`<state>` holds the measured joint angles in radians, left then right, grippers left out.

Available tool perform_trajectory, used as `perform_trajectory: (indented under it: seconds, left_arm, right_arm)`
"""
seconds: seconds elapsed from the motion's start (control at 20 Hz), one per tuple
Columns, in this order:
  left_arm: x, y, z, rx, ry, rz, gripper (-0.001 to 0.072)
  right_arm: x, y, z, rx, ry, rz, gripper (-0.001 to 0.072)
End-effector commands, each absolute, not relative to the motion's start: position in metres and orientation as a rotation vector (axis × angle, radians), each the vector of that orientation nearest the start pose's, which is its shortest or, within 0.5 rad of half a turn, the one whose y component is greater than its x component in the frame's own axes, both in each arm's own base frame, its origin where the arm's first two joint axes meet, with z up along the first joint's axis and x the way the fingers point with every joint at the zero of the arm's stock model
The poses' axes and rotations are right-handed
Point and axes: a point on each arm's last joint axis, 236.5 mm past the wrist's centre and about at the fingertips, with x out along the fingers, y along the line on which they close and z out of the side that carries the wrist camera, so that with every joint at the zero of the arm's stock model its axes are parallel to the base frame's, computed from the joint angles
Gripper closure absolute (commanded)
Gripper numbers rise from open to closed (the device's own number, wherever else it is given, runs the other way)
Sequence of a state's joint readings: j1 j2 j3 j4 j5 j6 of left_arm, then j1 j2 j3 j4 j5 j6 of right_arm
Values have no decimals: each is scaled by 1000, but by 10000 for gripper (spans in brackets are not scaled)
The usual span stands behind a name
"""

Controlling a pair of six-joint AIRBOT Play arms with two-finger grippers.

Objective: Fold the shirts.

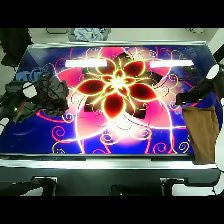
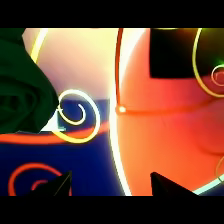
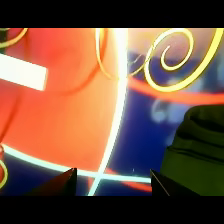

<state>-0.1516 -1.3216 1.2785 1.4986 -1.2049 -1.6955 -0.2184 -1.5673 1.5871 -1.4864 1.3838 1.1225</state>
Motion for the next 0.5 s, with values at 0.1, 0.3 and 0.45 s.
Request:
perform_trajectory:
  seconds: [0.1,0.3,0.45]
  left_arm:
    - [507,-43,90,-186,826,-18,45]
    - [550,38,53,-396,1053,142,39]
    - [550,43,-9,-425,1253,154,-13]
  right_arm:
    - [463,-77,33,-157,1214,154,136]
    - [453,-63,23,-109,1267,208,141]
    - [450,-59,10,-87,1303,229,141]
